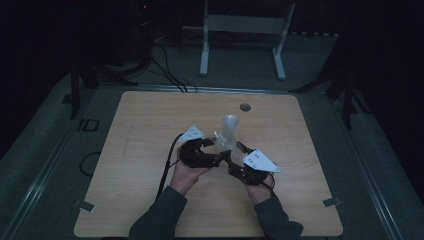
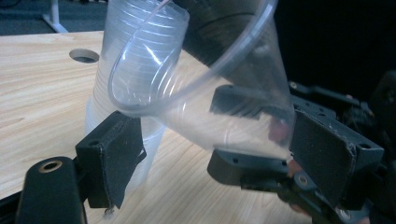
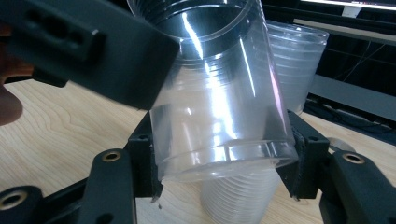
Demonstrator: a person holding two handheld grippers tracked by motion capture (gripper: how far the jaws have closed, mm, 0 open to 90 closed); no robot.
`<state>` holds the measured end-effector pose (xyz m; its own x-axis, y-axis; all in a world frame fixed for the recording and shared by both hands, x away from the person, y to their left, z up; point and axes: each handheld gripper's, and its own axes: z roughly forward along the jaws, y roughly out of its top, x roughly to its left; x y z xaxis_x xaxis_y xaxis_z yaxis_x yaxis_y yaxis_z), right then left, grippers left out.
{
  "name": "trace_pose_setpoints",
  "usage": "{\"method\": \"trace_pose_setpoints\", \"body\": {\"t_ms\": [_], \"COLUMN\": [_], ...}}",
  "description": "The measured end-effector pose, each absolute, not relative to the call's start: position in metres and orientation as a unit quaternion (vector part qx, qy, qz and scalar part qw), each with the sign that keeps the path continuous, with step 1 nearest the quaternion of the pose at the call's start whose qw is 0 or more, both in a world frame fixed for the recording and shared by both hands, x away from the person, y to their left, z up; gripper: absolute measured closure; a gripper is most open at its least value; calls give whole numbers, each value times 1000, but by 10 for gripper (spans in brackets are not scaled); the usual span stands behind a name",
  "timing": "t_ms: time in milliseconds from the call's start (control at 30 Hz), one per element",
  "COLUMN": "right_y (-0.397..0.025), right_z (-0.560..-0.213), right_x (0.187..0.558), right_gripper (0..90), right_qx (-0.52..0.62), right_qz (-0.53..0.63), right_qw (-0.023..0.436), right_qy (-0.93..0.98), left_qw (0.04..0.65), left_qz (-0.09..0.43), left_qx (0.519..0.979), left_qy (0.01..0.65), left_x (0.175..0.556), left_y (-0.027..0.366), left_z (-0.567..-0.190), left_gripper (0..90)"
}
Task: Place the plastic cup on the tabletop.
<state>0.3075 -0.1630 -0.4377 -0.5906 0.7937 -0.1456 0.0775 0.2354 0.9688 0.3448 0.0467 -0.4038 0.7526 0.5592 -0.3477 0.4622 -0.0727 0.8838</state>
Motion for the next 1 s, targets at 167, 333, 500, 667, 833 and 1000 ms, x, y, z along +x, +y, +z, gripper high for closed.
{"method": "trace_pose_setpoints", "body": {"t_ms": [167,333,500,667,833,1000], "right_y": [-161,-161,-160,-158,-157,-156], "right_z": [-439,-440,-441,-442,-443,-442], "right_x": [307,307,307,307,308,309], "right_gripper": [418,417,416,414,399,372], "right_qx": [306,305,300,289,287,282], "right_qz": [537,537,536,534,530,527], "right_qw": [332,330,328,324,317,304], "right_qy": [712,714,718,725,732,742], "left_qw": [591,600,610,625,632,633], "left_qz": [35,26,22,14,16,25], "left_qx": [724,715,703,688,683,684], "left_qy": [352,358,364,368,365,362], "left_x": [347,349,350,349,348,346], "left_y": [44,44,46,49,51,52], "left_z": [-404,-405,-404,-405,-405,-403], "left_gripper": [165,164,167,212,258,303]}}
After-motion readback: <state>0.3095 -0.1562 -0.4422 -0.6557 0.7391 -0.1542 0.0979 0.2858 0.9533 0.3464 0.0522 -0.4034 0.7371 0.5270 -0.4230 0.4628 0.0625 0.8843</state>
